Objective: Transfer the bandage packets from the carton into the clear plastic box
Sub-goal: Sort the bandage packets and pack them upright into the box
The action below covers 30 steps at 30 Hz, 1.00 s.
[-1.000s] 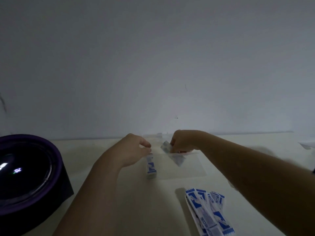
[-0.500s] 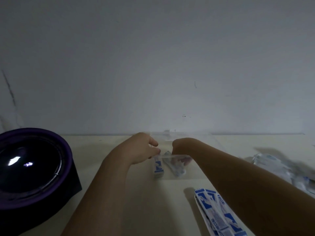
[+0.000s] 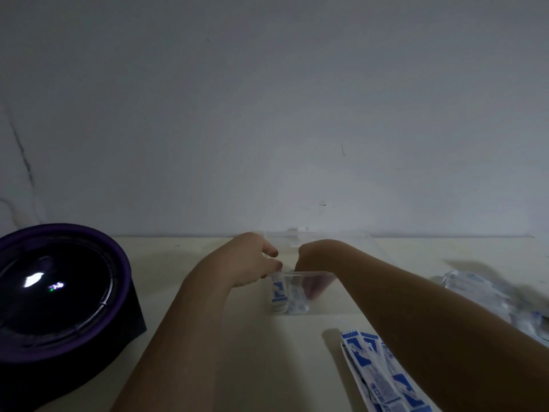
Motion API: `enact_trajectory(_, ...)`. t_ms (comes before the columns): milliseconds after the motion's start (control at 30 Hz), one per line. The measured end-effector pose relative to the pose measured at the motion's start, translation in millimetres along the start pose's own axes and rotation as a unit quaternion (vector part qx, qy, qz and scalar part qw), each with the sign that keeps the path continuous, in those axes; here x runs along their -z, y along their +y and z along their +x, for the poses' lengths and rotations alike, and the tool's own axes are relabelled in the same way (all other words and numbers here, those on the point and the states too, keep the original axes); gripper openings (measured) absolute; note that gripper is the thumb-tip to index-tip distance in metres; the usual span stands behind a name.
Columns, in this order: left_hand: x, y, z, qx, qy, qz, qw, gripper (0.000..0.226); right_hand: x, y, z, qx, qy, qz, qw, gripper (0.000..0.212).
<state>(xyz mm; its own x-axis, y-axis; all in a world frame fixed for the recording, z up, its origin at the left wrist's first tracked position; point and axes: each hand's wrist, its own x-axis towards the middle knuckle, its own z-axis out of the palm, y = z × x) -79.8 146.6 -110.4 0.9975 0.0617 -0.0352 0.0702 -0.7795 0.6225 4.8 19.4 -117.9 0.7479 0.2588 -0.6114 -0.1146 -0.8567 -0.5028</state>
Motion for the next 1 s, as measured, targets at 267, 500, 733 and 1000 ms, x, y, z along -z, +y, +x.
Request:
enact_trajectory(267,6.6,-2.8,0.6,-0.033,0.027,0.036,0.998,0.037,26.1,23.1,-58.6,0.285,0.295,-0.108,0.905,0.022)
enact_trajectory(500,2.9,-6.8,1.8,-0.043,0.047,0.055,0.996,0.028,-5.0,122.6,-107.3,0.035,0.106,-0.316,0.942,0.076)
enact_trajectory(733,-8.2,-2.2,1.9,-0.036,0.082,0.070,0.994,0.037,-35.9,129.9,-95.1,0.082,0.178,-0.308,0.931,0.093)
enact_trajectory(1000,-14.9,-2.5,-9.9,-0.030,0.175,0.061,0.982,0.037,-35.7,123.0,-88.1,0.200,0.122,-0.306,0.923,0.094)
